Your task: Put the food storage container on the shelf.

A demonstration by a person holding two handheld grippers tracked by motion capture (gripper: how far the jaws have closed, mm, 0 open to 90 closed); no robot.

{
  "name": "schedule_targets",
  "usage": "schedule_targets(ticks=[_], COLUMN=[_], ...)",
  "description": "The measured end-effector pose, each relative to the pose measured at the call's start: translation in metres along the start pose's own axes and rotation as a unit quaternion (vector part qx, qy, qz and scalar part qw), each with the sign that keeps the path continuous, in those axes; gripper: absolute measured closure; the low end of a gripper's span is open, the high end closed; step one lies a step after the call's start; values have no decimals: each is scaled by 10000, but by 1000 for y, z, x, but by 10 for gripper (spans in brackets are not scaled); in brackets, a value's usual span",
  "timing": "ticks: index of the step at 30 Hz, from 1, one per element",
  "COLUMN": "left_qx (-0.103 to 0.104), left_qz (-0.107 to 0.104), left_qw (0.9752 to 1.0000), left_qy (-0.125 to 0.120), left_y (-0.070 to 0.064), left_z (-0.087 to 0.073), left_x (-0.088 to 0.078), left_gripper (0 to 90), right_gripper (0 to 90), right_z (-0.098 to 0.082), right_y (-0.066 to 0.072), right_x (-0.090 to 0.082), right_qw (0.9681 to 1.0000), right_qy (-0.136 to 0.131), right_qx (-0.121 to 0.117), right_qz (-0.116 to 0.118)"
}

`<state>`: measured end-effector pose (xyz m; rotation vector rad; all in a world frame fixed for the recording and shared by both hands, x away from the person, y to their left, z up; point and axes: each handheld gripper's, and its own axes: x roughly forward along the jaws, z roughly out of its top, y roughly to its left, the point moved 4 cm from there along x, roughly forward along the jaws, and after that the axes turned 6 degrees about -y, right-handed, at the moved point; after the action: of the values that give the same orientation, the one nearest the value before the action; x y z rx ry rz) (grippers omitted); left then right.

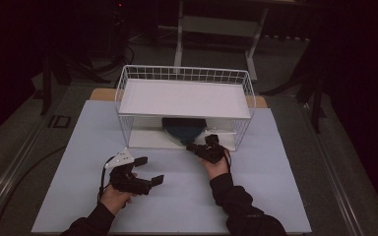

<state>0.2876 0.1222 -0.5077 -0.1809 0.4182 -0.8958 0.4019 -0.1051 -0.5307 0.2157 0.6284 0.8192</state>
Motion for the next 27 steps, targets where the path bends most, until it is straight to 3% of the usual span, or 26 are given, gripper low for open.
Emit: schedule_targets(ticks=[4,7,8,10,14,15,16,17,27], left_qx=[35,72,72,75,120,168,191,196,294], left_qz=[-17,-20,-20,-26,-67,-95,-112,-124,-128], left_qw=[10000,10000,10000,9999,9998,9997,9996,9995,9994], left_qy=[-21,-60,-60,-84,-133,-165,-173,-192,-150], left_y=[-2,-3,-3,-3,-5,-6,-7,-7,-11], left_z=[0,1,1,2,3,4,4,5,3], left_x=[-1,-2,-2,-3,-4,-5,-5,-6,-9], left_gripper=[10,10,10,10,10,10,10,10,10], right_gripper=[793,644,644,497,402,355,224,177,146], right_z=[0,-1,-1,-5,-9,-10,-12,-12,-25], right_y=[5,11,11,15,19,20,20,21,21], right_x=[-4,-9,-9,-13,-17,-18,-21,-22,-41], right_qw=[9999,9995,9995,9990,9985,9985,9984,9982,9970], right_qy=[-24,-52,-52,-71,-105,-134,-205,-220,-248], right_qx=[-101,-245,-245,-345,-452,-459,-369,-352,-584], right_qz=[128,210,210,283,276,280,374,434,453])
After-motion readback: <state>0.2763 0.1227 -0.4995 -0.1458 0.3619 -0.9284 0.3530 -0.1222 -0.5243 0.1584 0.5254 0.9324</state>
